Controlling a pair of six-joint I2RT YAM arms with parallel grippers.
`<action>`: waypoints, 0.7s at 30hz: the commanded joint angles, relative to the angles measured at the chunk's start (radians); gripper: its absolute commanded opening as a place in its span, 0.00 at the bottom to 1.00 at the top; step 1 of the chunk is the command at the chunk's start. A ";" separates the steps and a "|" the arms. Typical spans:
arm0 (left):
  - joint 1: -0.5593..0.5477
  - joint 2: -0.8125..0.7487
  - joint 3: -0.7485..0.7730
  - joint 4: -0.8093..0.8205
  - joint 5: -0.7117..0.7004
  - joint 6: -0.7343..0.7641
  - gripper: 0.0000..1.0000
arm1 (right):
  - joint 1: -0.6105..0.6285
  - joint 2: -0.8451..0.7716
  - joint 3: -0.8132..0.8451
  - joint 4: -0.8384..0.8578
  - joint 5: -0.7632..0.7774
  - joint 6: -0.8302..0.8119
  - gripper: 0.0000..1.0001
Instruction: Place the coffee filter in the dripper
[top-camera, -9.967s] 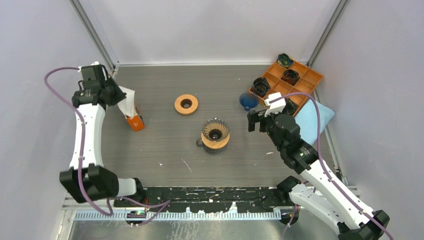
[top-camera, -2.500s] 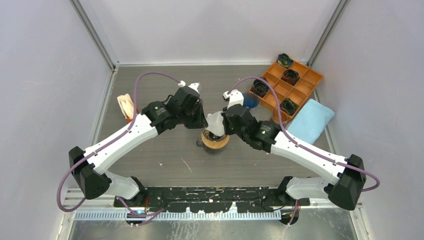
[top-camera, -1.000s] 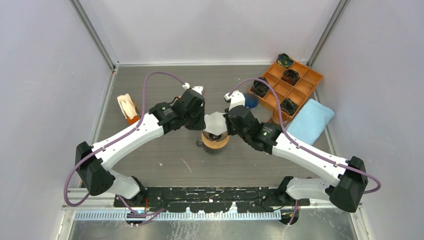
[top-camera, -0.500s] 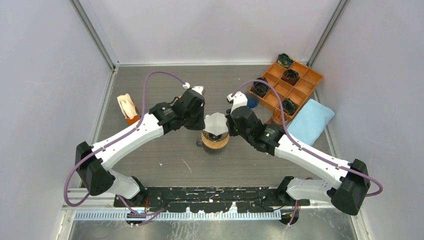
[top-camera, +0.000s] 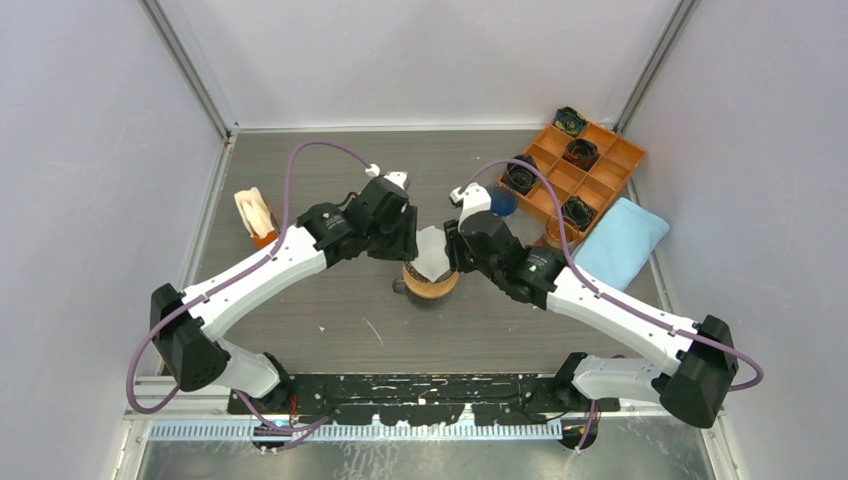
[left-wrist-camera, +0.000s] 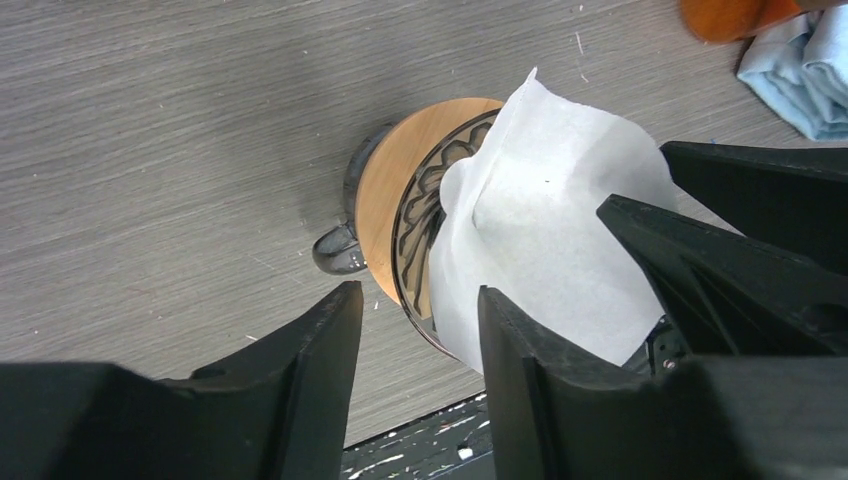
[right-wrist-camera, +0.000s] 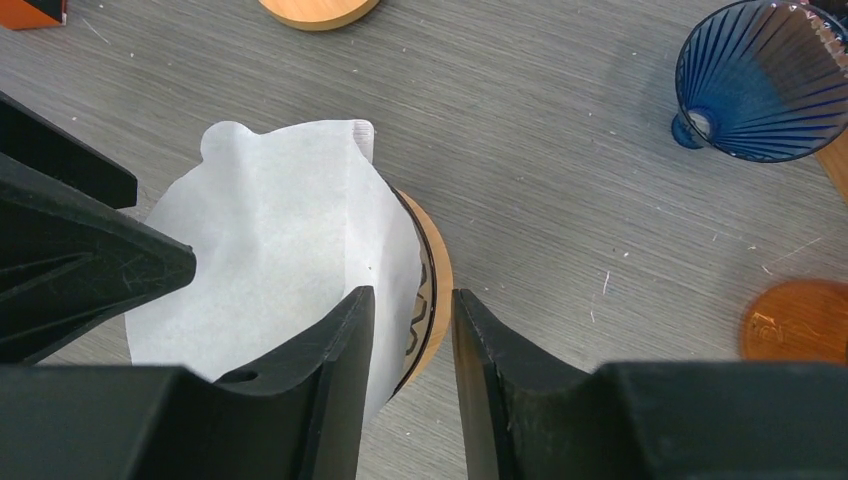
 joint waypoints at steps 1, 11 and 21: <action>-0.003 -0.005 0.065 -0.026 -0.021 0.021 0.52 | -0.003 -0.011 0.066 0.010 0.023 -0.019 0.42; -0.001 0.053 0.076 -0.037 -0.019 0.026 0.64 | -0.006 0.023 0.060 -0.001 0.030 -0.033 0.49; -0.001 0.104 0.048 -0.037 0.005 0.024 0.65 | -0.012 0.050 0.014 0.035 0.012 -0.030 0.52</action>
